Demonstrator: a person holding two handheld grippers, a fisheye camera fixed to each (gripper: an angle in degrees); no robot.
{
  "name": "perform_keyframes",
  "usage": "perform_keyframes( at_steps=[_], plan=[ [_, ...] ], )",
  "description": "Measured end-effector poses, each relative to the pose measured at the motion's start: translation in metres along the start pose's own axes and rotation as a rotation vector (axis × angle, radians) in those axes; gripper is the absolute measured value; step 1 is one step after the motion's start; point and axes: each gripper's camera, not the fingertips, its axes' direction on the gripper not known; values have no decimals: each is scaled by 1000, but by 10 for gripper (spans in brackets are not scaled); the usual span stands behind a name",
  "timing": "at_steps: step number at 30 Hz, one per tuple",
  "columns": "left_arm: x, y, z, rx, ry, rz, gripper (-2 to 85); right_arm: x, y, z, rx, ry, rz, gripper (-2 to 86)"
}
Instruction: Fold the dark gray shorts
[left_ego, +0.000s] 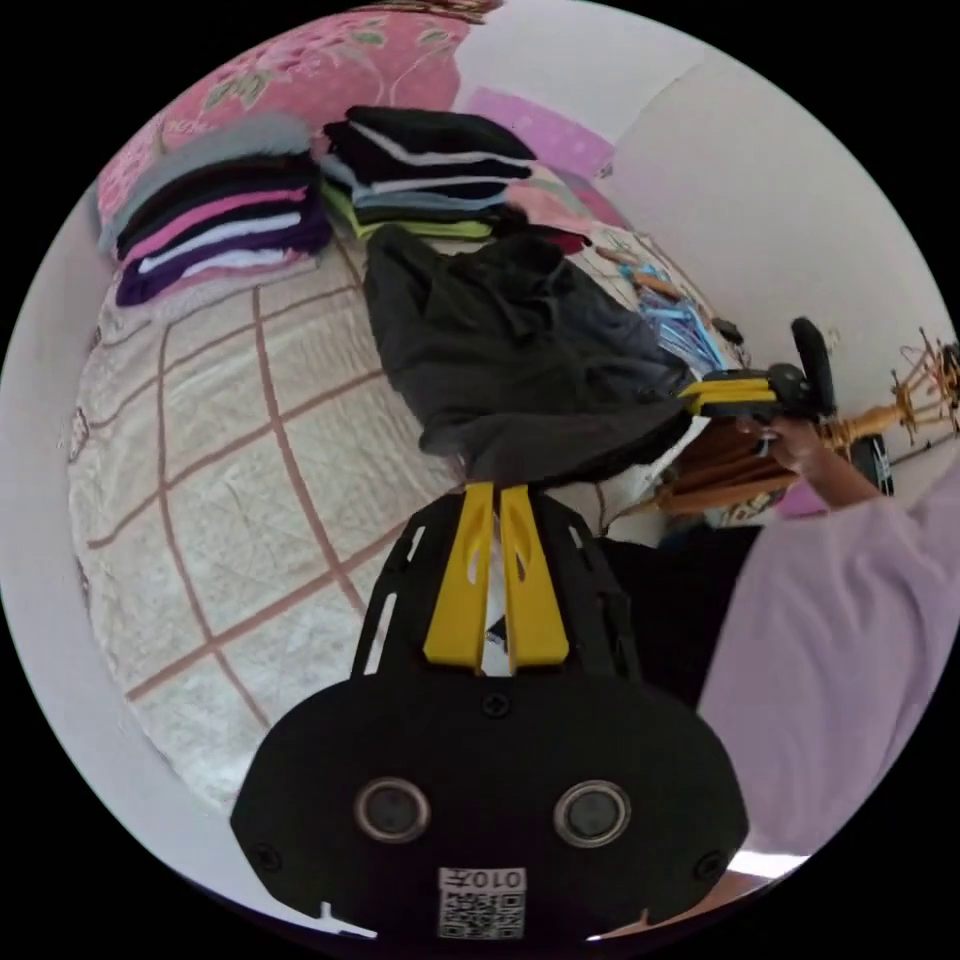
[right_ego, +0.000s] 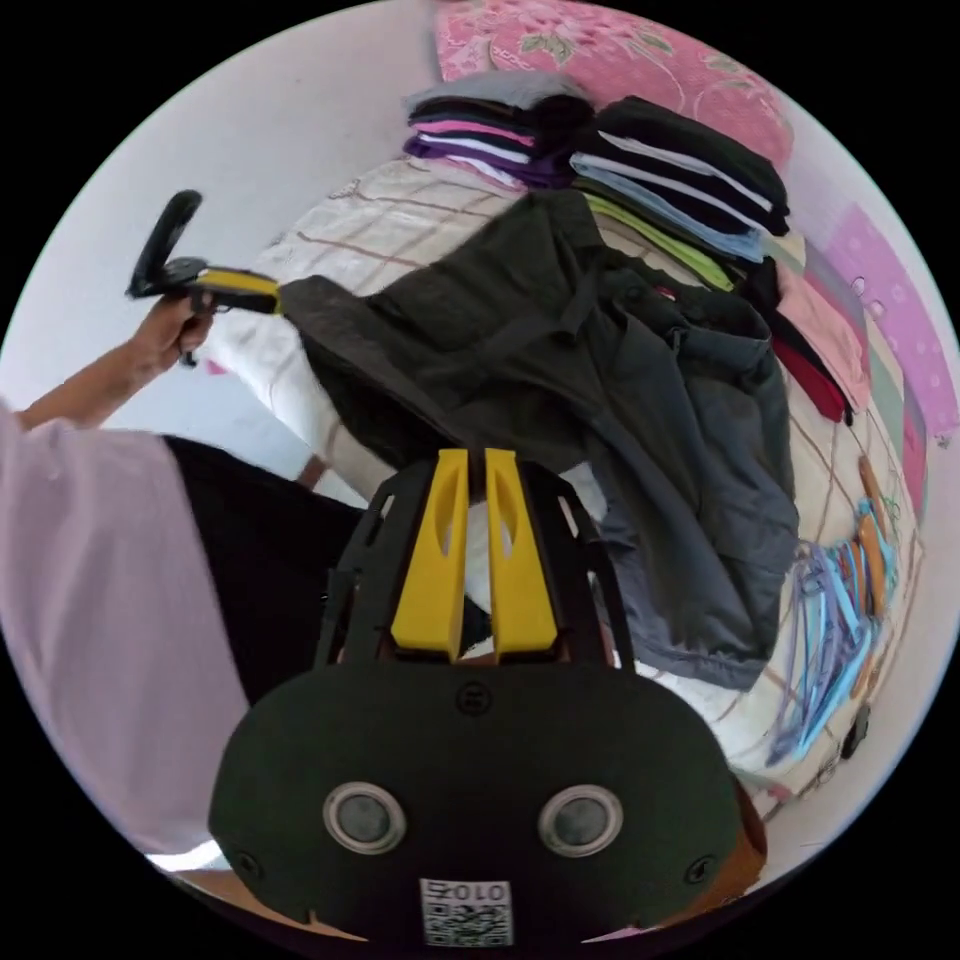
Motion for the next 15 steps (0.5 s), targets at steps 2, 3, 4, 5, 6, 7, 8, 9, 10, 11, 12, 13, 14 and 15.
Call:
perform_keyframes(
  at_steps=[2,3,4,5,6,7,8,9,10,11,12,13,14,15],
  plan=[
    [9,1,-38,-83,-73,94,-3,-8,7,-14,49,-153,-138,48],
    [13,2,-45,-105,-92,114,-3,-11,7,-13,45,-174,-162,47],
    [21,4,-52,-160,-134,136,-3,-17,6,-6,19,-206,-199,46],
    [27,8,-49,-233,-195,158,-3,-23,3,9,-21,-230,-232,45],
    [29,10,-43,-280,-228,167,-3,-25,2,18,-43,-243,-245,44],
    [28,18,-22,-367,-282,172,-3,-26,-2,41,-90,-279,-254,44],
    [18,27,5,-414,-299,143,-3,-23,-6,65,-146,-317,-237,43],
    [12,31,19,-421,-291,115,-3,-21,-8,77,-176,-326,-222,44],
    [-4,39,44,-409,-257,43,-3,-14,-11,97,-220,-322,-188,44],
    [-20,45,68,-418,-195,-36,-2,-6,-13,112,-256,-321,-162,45],
    [-27,48,80,-433,-165,-73,-2,-3,-14,116,-274,-330,-160,46],
    [-37,53,99,-455,-126,-129,-1,3,-16,120,-298,-365,-178,47],
    [-41,60,110,-465,-100,-147,0,7,-18,116,-294,-396,-210,49],
    [-42,64,114,-469,-81,-148,0,9,-19,112,-286,-405,-231,50]
  ],
)
